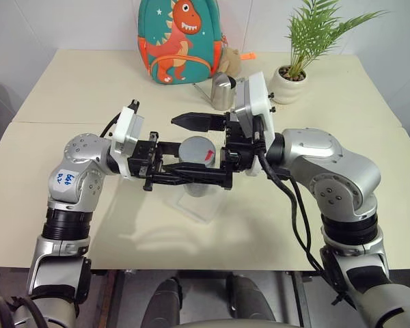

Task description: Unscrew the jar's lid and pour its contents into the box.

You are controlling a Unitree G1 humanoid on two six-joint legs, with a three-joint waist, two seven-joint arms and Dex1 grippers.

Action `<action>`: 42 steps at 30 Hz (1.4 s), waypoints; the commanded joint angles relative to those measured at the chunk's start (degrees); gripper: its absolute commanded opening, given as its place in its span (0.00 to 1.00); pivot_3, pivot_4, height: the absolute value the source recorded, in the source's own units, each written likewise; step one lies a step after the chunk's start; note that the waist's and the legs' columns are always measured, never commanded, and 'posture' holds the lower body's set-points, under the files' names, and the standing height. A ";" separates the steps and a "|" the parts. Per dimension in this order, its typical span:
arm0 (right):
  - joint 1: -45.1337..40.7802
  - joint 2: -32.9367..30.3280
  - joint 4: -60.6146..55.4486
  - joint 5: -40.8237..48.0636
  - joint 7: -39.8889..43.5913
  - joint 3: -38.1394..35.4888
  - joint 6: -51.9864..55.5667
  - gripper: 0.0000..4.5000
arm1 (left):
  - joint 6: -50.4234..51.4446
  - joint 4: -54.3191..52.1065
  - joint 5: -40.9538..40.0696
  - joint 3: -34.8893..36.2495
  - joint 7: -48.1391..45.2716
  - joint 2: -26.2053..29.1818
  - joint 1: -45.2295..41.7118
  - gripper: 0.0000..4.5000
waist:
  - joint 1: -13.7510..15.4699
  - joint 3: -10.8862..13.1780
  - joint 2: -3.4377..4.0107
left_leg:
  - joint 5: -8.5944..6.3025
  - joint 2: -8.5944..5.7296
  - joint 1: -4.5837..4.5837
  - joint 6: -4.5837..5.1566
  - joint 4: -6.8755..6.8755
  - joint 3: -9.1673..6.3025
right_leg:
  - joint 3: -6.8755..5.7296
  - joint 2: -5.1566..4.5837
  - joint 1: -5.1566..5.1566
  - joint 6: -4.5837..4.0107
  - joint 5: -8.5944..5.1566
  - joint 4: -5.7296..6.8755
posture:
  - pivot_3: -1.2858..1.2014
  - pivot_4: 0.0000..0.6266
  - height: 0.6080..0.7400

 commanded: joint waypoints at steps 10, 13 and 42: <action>-1.13 -1.62 -0.40 -2.21 -1.82 -1.97 -0.18 1.00 | -0.58 -1.13 -0.54 0.25 0.25 -0.23 -0.39 0.43 | 0.02 0.00 0.00 | 0.00 0.00 0.00 0.00 0.00 0.00 | 0.00 0.00 0.00 0.00 0.00 -0.01 | 0.52 0.24 1.00; -0.66 -3.04 -0.93 -2.10 -2.05 -2.87 0.28 1.00 | -0.52 -1.41 -0.60 0.29 0.45 -0.12 -0.03 0.43 | 0.01 0.00 0.00 | 0.00 0.00 0.00 0.00 -0.01 0.00 | 0.00 0.00 0.00 0.00 0.00 -0.01 | 0.52 0.24 1.00; 3.77 -14.13 -9.24 6.22 -5.35 -10.88 7.88 1.00 | -1.00 -1.31 -0.40 0.60 1.04 0.30 1.26 0.43 | 0.07 0.00 0.00 | 0.00 0.00 -0.02 0.01 -0.02 0.00 | 0.00 -0.01 0.00 -0.02 -0.01 -0.05 | 0.52 0.24 1.00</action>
